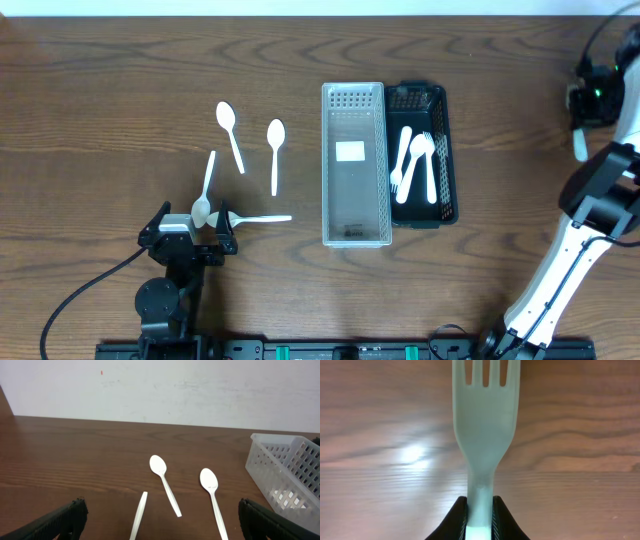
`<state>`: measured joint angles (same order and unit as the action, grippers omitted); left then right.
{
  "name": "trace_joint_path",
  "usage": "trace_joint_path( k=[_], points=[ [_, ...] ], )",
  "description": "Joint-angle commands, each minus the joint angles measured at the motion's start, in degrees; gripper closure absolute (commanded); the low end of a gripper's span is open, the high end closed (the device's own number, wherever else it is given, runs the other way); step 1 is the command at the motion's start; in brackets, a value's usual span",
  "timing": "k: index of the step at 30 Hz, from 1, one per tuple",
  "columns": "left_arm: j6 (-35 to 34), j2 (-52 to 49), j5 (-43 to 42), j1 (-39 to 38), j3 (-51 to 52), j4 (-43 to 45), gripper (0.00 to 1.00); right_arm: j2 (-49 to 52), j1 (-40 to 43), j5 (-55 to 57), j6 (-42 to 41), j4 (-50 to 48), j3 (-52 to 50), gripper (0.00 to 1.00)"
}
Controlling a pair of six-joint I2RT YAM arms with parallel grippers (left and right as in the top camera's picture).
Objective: Pack container
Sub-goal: 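Carry the fork into the black tray and release it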
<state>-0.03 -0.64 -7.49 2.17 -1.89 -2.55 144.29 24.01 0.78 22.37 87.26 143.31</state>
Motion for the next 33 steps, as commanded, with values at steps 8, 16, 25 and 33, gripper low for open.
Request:
trace_joint_path(
  k=[8, 16, 25, 33],
  points=[
    [-0.1, 0.0, -0.2, 0.3, 1.5, -1.0, 0.02, -10.6, -13.4, -8.9, -13.6, 10.1, 5.6, 0.96],
    [-0.1, 0.0, -0.2, 0.3, 1.5, -1.0, 0.02, -10.9, -22.1, -16.1, -19.5, 10.1, 5.4, 0.98],
    [-0.1, 0.0, -0.2, 0.3, 1.5, -1.0, 0.02, -10.9, -30.4, -16.0, -23.0, 10.1, 4.0, 0.95],
    [-0.1, 0.0, -0.2, 0.3, 1.5, -1.0, 0.02, -10.9, -34.6, -13.8, -24.6, 9.6, -5.8, 0.89]
  ],
)
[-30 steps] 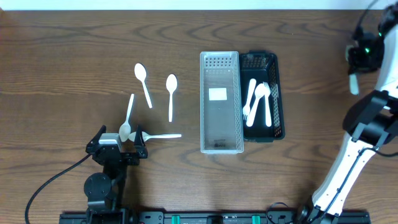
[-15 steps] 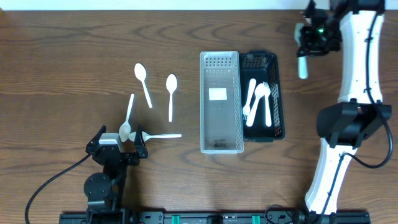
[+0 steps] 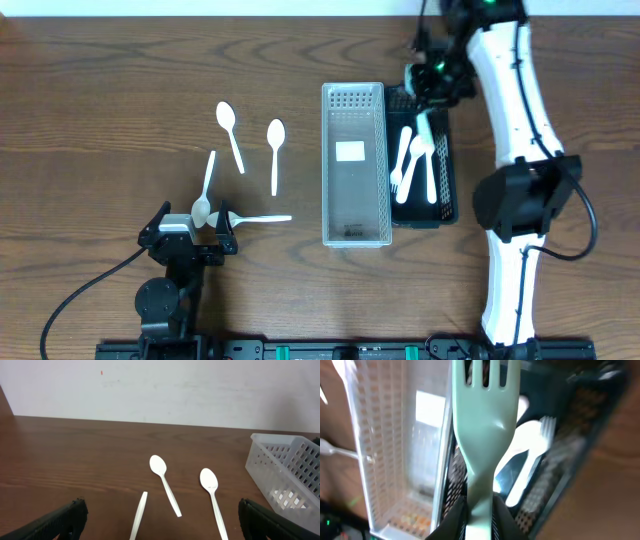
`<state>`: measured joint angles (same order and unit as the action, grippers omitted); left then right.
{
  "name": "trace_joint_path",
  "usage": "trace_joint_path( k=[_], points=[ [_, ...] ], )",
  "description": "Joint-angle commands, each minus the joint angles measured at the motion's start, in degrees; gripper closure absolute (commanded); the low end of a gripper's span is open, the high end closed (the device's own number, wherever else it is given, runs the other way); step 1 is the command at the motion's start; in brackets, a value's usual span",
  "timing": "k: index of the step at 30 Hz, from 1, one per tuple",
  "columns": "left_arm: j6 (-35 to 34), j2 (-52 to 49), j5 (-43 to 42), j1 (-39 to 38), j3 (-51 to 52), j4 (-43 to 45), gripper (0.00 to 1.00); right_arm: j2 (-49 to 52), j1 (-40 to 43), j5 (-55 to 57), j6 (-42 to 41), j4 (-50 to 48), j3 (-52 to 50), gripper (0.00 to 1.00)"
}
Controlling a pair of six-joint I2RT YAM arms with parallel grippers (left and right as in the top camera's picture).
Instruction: Pack container
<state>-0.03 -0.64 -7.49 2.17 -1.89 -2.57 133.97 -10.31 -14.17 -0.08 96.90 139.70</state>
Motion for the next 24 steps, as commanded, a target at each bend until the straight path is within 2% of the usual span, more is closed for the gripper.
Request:
trace_joint_path(
  k=[1, 3, 4, 5, 6, 8, 9, 10, 11, 17, 24],
  points=[
    [-0.1, 0.0, -0.2, 0.3, 1.5, -1.0, 0.02, -0.6, -0.3, 1.8, -2.8, -0.2, -3.4, 0.89],
    [-0.1, 0.0, -0.2, 0.3, 1.5, -1.0, 0.02, -0.6, -0.2, 1.9, -3.1, -0.2, -4.6, 0.85],
    [-0.1, 0.0, -0.2, 0.3, 1.5, -1.0, 0.02, -0.6, -0.2, 1.9, -3.1, -0.3, -4.9, 0.78],
    [-0.1, 0.0, -0.2, 0.3, 1.5, -1.0, 0.02, -0.6, -0.1, 1.9, -3.1, -0.3, -5.0, 0.61],
    [-0.1, 0.0, -0.2, 0.3, 1.5, -1.0, 0.02, -0.6, -0.1, 1.9, -3.1, -0.3, -5.0, 0.5],
    [-0.1, 0.0, -0.2, 0.3, 1.5, -1.0, 0.02, -0.6, -0.1, 1.9, -3.1, -0.7, -5.0, 0.4],
    [-0.1, 0.0, -0.2, 0.3, 1.5, -1.0, 0.02, -0.6, -0.1, 1.9, -3.1, -0.8, -5.0, 0.3],
    [-0.1, 0.0, -0.2, 0.3, 1.5, -1.0, 0.02, -0.6, -0.1, 1.9, -3.1, -0.9, -5.0, 0.1],
    [-0.1, 0.0, -0.2, 0.3, 1.5, -1.0, 0.02, -0.6, -0.1, 1.9, -3.1, -1.1, -5.0, 0.01],
    [-0.1, 0.0, -0.2, 0.3, 1.5, -1.0, 0.02, -0.6, 1.9, 2.3, -2.8, -4.3, -4.1, 0.01],
    [-0.1, 0.0, -0.2, 0.3, 1.5, -1.0, 0.02, -0.6, 13.7, 5.3, -1.0, -3.4, 3.9, 0.01]
  ],
)
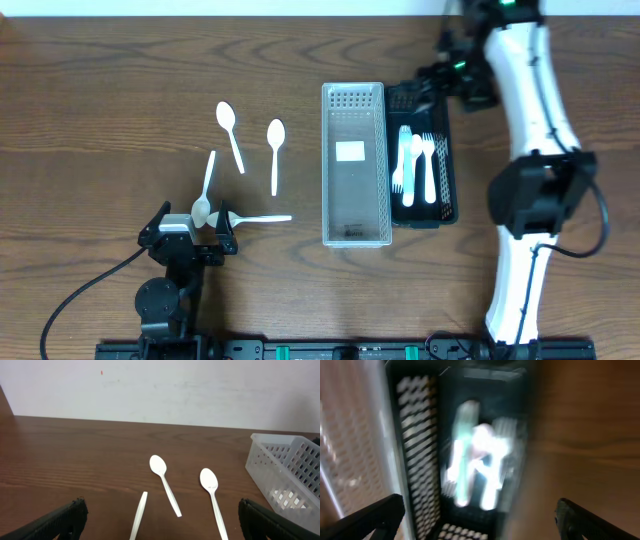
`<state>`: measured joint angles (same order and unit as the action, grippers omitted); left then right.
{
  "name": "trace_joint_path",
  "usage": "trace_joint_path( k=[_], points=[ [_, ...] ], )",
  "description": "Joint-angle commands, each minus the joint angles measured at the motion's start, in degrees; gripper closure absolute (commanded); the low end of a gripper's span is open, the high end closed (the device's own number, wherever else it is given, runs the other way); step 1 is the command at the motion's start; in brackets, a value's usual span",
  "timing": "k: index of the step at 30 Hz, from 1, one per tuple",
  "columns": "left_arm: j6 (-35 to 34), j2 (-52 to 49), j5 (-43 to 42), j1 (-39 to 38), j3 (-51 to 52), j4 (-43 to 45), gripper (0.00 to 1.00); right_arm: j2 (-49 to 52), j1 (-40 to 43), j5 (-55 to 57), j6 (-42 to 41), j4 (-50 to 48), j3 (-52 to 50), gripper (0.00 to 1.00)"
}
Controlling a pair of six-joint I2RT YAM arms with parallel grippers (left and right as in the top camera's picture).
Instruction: Pack container
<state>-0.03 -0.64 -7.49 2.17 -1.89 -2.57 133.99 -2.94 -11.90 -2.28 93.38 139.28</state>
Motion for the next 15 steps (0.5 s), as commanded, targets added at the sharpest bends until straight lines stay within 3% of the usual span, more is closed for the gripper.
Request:
trace_joint_path(
  k=[1, 7, 15],
  points=[
    [-0.1, 0.0, -0.2, 0.3, 1.5, -1.0, 0.02, -0.6, 8.5, 4.9, 1.2, 0.2, 5.5, 0.01],
    [-0.1, 0.0, -0.2, 0.3, 1.5, -1.0, 0.02, -0.5, 20.0, 13.1, 0.4, -1.1, 6.8, 0.01],
    [-0.1, 0.0, -0.2, 0.3, 1.5, -1.0, 0.02, -0.5, 27.6, 11.8, 0.4, -4.0, 1.1, 0.01]
  ],
)
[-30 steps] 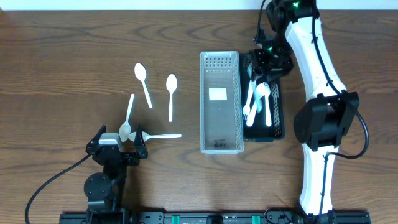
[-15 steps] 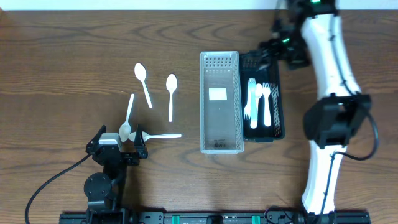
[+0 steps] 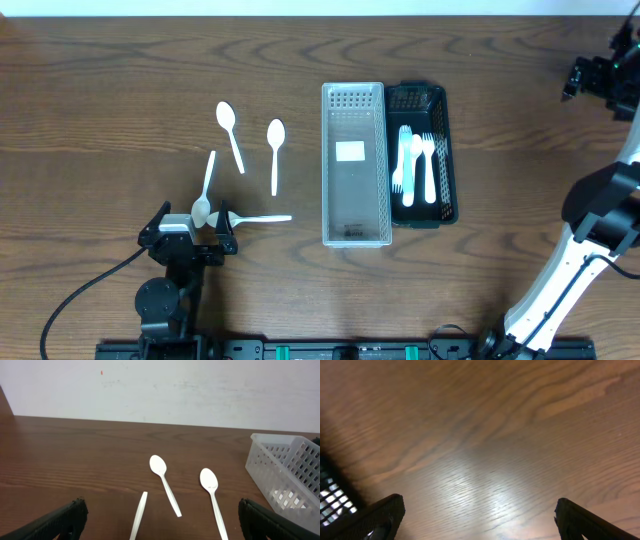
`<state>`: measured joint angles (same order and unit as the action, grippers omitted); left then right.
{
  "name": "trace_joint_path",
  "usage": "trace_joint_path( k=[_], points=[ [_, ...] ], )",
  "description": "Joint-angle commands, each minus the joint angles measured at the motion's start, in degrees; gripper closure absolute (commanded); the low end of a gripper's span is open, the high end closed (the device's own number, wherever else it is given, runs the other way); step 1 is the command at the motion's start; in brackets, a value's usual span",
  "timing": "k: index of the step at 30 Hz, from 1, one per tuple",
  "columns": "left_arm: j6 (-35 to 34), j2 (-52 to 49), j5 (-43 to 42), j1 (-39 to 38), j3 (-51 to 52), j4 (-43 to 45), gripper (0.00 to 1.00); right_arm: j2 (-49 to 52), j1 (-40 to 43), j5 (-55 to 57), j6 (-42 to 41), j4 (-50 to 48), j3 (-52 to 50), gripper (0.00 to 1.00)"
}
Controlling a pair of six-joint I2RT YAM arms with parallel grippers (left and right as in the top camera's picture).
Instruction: Pack container
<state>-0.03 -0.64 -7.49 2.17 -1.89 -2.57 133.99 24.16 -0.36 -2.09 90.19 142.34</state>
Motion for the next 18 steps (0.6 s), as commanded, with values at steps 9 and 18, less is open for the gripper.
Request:
trace_joint_path(
  k=[9, 18],
  points=[
    [-0.1, 0.0, -0.2, 0.3, 1.5, -1.0, 0.02, -0.5, 1.5, 0.2, 0.2, -7.0, -9.7, 0.01],
    [-1.4, 0.0, -2.4, 0.3, 1.5, 0.8, 0.02, -0.5, 1.3, 0.1, 0.2, -9.6, -13.8, 0.01]
  ],
)
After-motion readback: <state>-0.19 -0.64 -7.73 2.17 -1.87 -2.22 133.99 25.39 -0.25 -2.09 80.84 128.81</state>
